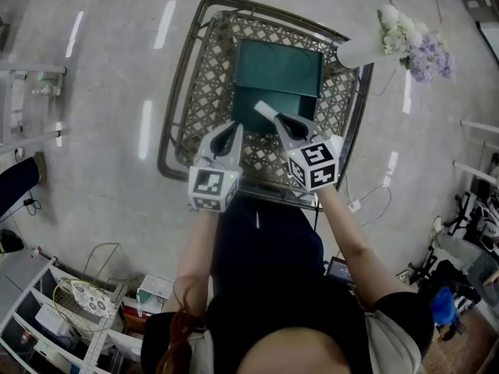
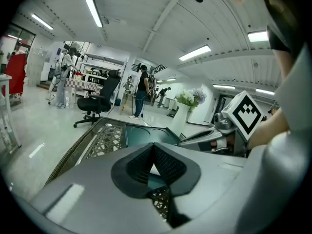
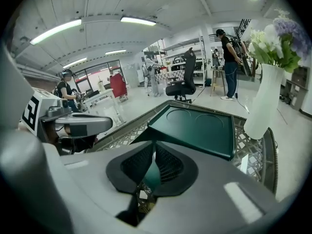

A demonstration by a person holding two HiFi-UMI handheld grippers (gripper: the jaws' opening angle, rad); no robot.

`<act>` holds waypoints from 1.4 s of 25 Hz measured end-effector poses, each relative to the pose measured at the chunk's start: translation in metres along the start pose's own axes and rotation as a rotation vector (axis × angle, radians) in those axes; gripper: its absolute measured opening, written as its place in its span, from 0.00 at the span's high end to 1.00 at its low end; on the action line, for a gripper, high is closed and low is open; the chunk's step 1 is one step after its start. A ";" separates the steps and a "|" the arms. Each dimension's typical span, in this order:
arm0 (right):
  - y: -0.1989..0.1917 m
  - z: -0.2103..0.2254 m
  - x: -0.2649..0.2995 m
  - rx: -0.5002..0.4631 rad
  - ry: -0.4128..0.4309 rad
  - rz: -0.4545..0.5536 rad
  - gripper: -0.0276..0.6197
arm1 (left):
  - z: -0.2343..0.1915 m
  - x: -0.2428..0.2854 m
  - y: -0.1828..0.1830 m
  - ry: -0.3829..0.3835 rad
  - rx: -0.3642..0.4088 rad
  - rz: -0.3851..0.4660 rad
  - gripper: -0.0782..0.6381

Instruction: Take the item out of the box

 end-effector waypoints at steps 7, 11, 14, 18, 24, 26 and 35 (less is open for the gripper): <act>-0.002 0.003 0.020 -0.015 0.012 -0.064 0.86 | -0.006 0.014 -0.002 -0.024 -0.001 -0.010 0.88; -0.002 0.004 0.032 -0.009 0.043 -0.106 0.79 | -0.011 0.019 -0.004 -0.035 -0.002 -0.027 0.88; -0.004 0.005 0.042 -0.013 0.056 -0.143 0.77 | -0.015 0.022 -0.007 -0.036 -0.008 -0.034 0.88; -0.004 0.009 0.054 -0.038 0.057 -0.193 0.74 | -0.021 0.028 -0.009 -0.044 -0.006 -0.044 0.88; -0.005 0.011 0.066 -0.085 0.039 -0.274 0.68 | -0.024 0.034 -0.012 -0.063 0.006 -0.051 0.88; -0.006 0.010 0.071 -0.102 0.040 -0.300 0.66 | -0.025 0.036 -0.013 -0.066 0.006 -0.052 0.88; -0.014 0.009 0.091 -0.116 0.048 -0.373 0.64 | -0.031 0.047 -0.017 -0.058 0.007 -0.053 0.88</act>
Point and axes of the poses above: the fingertips, and each gripper's own axes: x forward along the fingers, z to its right, y out of its top, the point moved 10 cm from there along -x, backward along the fingers, and after that the axes turned 2 degrees about -y, right-handed, at the moved point
